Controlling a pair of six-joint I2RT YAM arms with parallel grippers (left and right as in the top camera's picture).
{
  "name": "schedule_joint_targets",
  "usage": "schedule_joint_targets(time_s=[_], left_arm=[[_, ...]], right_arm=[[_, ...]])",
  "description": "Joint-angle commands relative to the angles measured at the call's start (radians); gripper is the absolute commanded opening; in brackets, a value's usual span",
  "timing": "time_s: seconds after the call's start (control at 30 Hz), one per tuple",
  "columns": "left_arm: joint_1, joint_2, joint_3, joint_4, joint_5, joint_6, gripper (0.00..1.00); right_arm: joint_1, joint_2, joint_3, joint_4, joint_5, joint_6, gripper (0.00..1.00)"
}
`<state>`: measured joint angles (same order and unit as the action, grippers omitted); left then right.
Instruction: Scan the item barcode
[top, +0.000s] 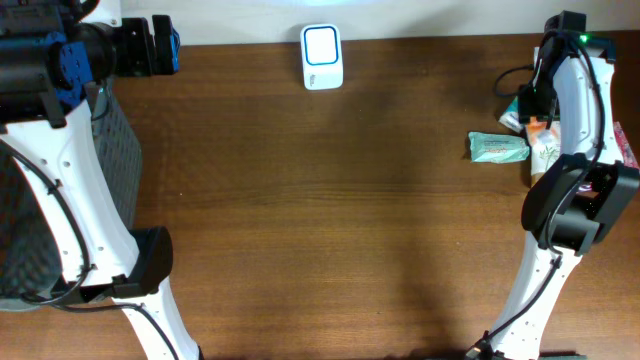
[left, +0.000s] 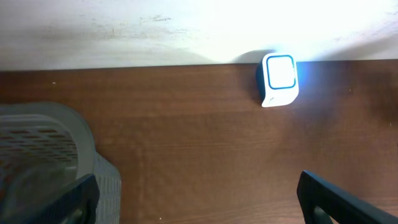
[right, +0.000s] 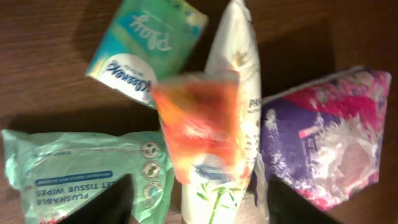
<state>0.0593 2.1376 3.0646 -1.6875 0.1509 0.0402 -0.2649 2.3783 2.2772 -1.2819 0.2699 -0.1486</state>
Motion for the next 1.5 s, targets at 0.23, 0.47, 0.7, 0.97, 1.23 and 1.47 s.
schedule_joint_targets(time_s=[0.23,0.47,0.7,0.97,1.23,1.47], left_arm=[[0.001,-0.004,-0.001,0.0,0.01,-0.003,0.99],[0.001,-0.004,-0.001,0.0,0.01,-0.003,0.99],[0.001,-0.004,-0.001,0.0,0.01,-0.003,0.99],[0.001,-0.004,-0.001,0.0,0.01,-0.003,0.99],[0.001,-0.004,-0.001,0.0,0.01,-0.003,0.99],[0.001,-0.004,-0.001,0.0,0.01,-0.003,0.99]], right_arm=[[0.017,-0.288,0.016,-0.101,-0.134,0.007,0.99],[0.017,-0.609,0.01,-0.255,-0.41,-0.102,0.99],[0.017,-0.957,-0.194,-0.302,-0.425,-0.101,0.99],[0.017,-1.447,-0.568,-0.355,-0.454,-0.101,0.99],[0.017,-1.558,-0.568,-0.416,-0.453,-0.098,0.99],[0.084,-1.569,-0.613,-0.377,-0.506,-0.098,0.99]])
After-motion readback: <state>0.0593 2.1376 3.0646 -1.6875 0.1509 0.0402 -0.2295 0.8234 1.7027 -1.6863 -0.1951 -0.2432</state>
